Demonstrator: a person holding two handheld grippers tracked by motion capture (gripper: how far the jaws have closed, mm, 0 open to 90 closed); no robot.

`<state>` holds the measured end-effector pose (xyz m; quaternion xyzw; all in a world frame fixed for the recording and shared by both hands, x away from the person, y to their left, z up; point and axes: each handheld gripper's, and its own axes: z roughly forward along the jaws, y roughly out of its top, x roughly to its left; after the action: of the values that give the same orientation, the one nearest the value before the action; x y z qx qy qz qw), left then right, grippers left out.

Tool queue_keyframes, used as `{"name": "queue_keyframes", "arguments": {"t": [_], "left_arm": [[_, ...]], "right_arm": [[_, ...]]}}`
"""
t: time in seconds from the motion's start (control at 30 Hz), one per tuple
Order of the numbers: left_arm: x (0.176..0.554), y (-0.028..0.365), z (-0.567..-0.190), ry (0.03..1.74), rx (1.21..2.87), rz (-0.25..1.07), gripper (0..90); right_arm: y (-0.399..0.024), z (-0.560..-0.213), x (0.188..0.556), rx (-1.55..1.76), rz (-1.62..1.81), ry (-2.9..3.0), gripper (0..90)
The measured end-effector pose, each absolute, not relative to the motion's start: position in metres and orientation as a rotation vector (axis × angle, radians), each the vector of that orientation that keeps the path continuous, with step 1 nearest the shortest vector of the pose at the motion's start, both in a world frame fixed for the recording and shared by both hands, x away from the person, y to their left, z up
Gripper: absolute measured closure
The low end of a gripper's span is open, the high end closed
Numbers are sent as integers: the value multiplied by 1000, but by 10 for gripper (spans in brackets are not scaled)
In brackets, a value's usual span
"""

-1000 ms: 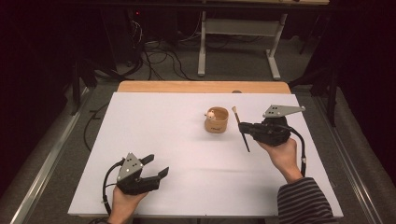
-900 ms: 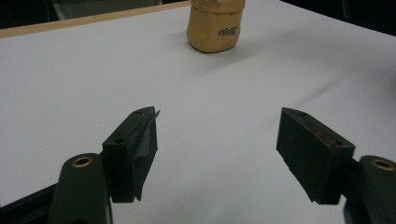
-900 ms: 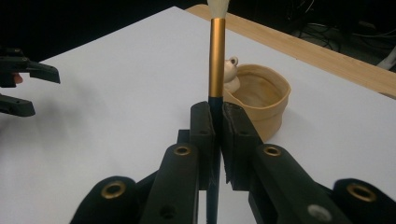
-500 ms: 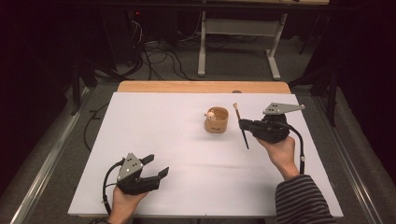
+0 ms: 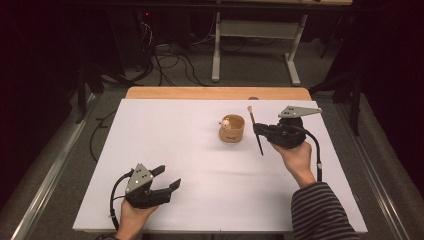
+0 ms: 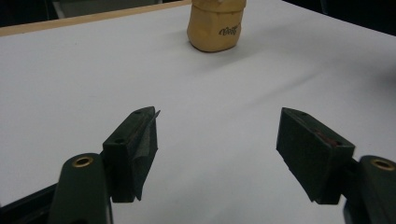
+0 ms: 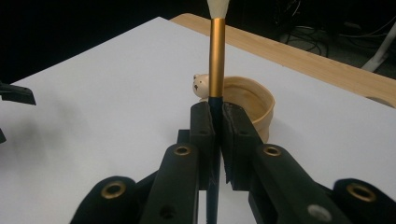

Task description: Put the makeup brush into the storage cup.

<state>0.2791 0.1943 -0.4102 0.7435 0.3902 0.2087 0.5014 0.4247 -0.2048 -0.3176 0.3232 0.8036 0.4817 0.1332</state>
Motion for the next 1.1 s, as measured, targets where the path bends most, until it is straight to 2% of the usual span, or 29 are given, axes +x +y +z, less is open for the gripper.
{"name": "queue_keyframes", "arguments": {"t": [1.1], "left_arm": [[279,194,-411,940,1812,507,300]], "right_arm": [[-182,-305,448,924,1405,2294,857]]}}
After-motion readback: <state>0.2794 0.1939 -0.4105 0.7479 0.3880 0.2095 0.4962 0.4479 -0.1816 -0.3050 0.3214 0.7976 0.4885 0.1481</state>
